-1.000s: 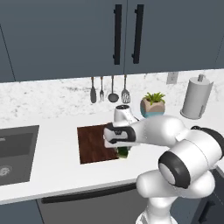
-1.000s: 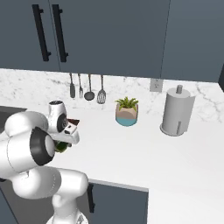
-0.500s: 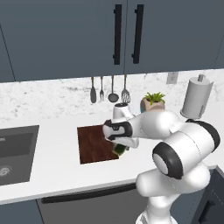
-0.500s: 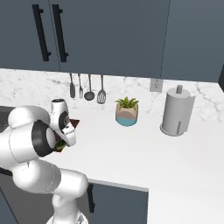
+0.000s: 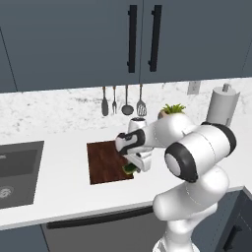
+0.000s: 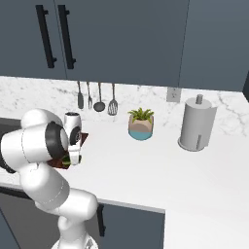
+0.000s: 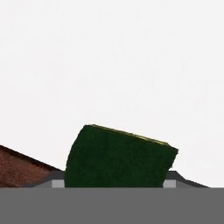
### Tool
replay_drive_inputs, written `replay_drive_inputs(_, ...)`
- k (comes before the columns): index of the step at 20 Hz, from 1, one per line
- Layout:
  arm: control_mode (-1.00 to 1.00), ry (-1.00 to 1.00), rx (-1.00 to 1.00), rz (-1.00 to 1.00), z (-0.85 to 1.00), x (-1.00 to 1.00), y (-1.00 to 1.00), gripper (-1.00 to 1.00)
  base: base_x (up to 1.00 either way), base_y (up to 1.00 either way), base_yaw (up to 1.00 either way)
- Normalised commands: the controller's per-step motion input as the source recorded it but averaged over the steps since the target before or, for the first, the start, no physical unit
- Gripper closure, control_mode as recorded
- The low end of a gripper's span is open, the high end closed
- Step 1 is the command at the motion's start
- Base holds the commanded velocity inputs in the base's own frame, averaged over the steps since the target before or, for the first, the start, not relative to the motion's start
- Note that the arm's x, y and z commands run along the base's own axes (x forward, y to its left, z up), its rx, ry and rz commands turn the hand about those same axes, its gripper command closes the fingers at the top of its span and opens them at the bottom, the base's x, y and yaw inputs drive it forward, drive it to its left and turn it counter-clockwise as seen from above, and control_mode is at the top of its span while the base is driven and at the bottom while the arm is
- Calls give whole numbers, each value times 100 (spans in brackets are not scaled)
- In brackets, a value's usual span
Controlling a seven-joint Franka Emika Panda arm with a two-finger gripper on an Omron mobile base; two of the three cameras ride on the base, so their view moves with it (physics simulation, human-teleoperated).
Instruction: Pick up the sponge from the counter and clean the cutting board by briefly scrubbing or pressing down on the cutting board. Once finished, release the sponge.
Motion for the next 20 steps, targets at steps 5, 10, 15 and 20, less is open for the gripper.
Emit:
replay_drive_inputs(5,-100,0,2,-10,-35,3,0,100,0,0,0)
replay_drive_inputs(10,-100,0,0,-10,-21,24,4,100,0,0,0)
replay_drive_inputs(15,-100,-8,0,-12,-12,34,0,100,0,0,0)
replay_drive_inputs(20,-100,-6,0,-13,-7,39,0,100,0,0,0)
